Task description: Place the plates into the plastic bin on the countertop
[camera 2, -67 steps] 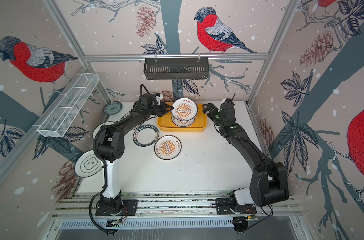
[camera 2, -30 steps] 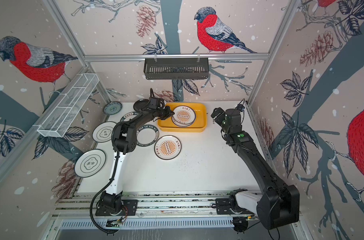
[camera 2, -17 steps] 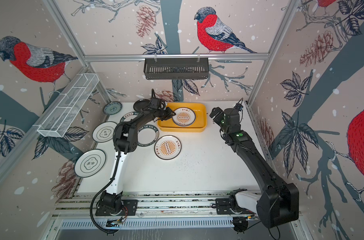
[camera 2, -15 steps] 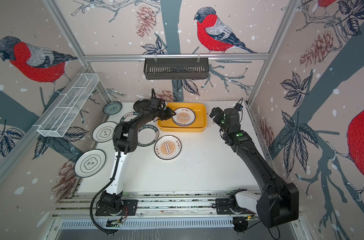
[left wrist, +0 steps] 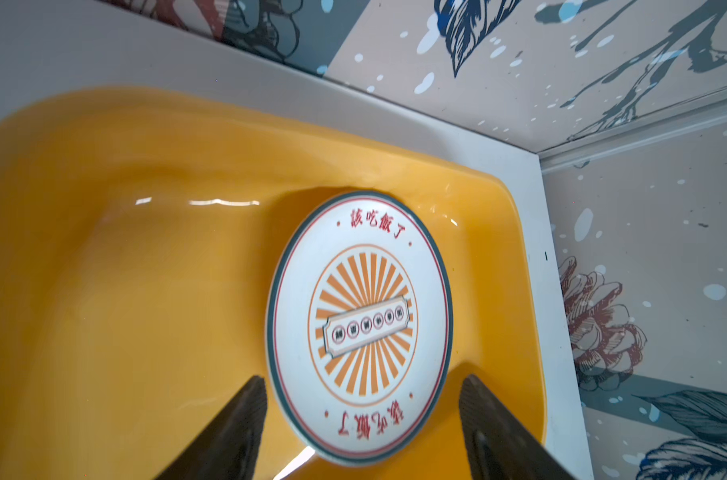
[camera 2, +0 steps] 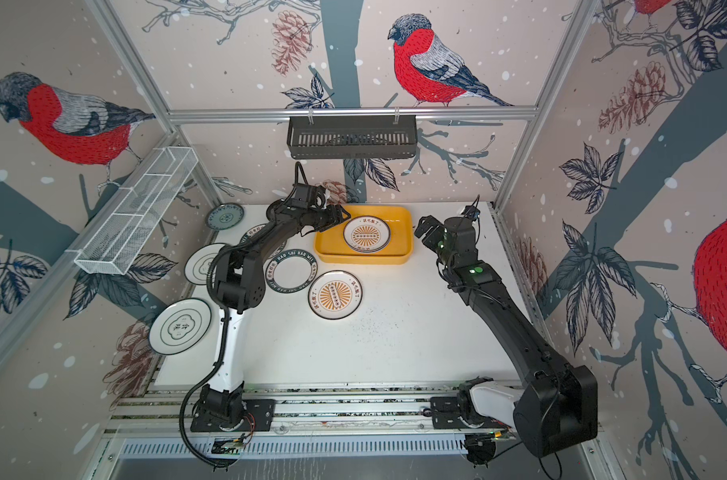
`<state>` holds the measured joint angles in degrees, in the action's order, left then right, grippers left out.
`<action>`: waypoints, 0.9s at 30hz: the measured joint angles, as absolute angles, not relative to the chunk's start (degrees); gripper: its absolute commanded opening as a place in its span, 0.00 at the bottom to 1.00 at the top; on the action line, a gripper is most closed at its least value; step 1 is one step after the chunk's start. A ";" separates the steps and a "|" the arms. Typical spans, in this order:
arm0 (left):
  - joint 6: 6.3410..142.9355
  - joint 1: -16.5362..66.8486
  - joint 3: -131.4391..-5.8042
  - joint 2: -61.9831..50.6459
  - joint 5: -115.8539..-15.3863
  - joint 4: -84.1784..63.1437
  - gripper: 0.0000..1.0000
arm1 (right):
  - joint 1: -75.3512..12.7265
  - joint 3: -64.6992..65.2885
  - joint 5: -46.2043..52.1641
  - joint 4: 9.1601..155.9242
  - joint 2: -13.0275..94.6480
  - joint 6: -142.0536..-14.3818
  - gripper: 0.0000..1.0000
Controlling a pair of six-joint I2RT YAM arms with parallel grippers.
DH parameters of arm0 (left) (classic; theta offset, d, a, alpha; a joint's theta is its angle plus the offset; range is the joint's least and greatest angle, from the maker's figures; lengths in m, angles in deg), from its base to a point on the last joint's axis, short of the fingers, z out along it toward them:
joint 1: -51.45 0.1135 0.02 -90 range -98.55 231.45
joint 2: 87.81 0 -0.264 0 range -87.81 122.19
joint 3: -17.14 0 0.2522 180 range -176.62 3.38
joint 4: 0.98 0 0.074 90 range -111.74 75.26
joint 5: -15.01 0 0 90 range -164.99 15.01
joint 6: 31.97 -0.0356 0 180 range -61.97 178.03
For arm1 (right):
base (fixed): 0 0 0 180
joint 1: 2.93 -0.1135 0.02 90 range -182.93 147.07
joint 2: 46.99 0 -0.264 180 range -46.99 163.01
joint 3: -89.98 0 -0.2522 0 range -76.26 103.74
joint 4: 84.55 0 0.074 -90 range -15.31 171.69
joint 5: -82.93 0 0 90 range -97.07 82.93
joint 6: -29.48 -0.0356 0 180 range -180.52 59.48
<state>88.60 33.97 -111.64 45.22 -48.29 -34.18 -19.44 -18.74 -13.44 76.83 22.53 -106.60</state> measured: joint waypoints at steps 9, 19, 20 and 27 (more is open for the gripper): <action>90.83 34.45 -86.70 26.40 -46.94 -21.26 0.83 | -22.02 -18.09 -11.85 76.81 23.20 -102.98 1.00; 92.77 35.83 -59.45 4.28 -46.52 -12.89 0.88 | -26.06 -15.66 -8.31 77.03 27.29 -98.76 1.00; 93.23 35.92 -56.85 2.40 -46.54 -12.28 0.88 | -26.39 -15.46 -8.00 77.00 27.95 -98.28 1.00; 95.79 35.98 -38.84 -8.18 -46.98 -8.54 0.87 | -28.91 -12.12 -3.91 77.05 33.76 -96.57 1.00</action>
<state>95.79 35.98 -38.84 -8.18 -46.98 -8.54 -28.91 -12.12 -3.91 77.05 33.76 -96.57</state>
